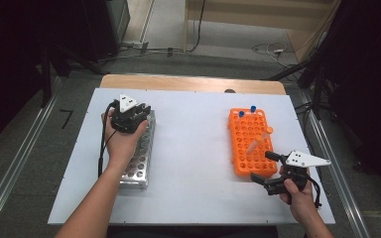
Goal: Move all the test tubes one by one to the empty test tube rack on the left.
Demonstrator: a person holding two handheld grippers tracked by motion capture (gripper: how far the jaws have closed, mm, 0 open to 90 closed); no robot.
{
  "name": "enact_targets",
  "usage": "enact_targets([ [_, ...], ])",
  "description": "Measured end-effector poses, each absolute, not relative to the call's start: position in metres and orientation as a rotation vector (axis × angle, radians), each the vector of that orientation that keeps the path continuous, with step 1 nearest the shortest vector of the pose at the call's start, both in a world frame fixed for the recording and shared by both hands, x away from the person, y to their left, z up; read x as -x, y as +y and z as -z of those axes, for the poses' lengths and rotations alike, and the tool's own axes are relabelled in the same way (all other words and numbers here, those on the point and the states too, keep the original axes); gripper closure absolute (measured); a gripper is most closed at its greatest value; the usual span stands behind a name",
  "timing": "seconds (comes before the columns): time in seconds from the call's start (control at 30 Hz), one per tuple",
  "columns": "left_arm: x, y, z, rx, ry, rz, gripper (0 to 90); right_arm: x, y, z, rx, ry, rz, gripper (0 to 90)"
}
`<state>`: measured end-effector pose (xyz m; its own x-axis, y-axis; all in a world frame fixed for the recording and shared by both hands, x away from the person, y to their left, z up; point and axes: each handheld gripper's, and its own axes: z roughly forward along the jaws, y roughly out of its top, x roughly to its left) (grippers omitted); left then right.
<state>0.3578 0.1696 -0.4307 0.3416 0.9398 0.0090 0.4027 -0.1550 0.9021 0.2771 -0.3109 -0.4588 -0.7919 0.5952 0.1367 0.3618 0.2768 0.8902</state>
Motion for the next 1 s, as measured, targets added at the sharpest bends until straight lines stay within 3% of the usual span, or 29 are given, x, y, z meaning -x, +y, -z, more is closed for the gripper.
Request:
enact_targets([
  [0.13,-0.358,0.172,0.43,-1.717,1.218,-0.742,73.6,-0.278,-0.311,0.46,-0.896,2.324,-1.521,0.0],
  [0.43,-0.354,0.178,0.426,-1.688,1.199,-0.654,60.9,-0.279,-0.311,0.461,-0.901,2.324,-1.521,0.0],
  [0.6,-0.345,0.178,0.419,-1.643,1.158,-0.616,49.1,-0.28,-0.311,0.461,-0.904,2.323,-1.525,0.0],
  [0.83,-0.324,0.17,0.41,-1.622,1.087,-0.579,22.2,-0.28,-0.311,0.461,-0.913,2.319,-1.52,0.0],
  [1.0,-0.307,0.165,0.407,-1.609,1.031,-0.54,11.4,-0.281,-0.311,0.46,-0.917,2.313,-1.524,0.0],
])
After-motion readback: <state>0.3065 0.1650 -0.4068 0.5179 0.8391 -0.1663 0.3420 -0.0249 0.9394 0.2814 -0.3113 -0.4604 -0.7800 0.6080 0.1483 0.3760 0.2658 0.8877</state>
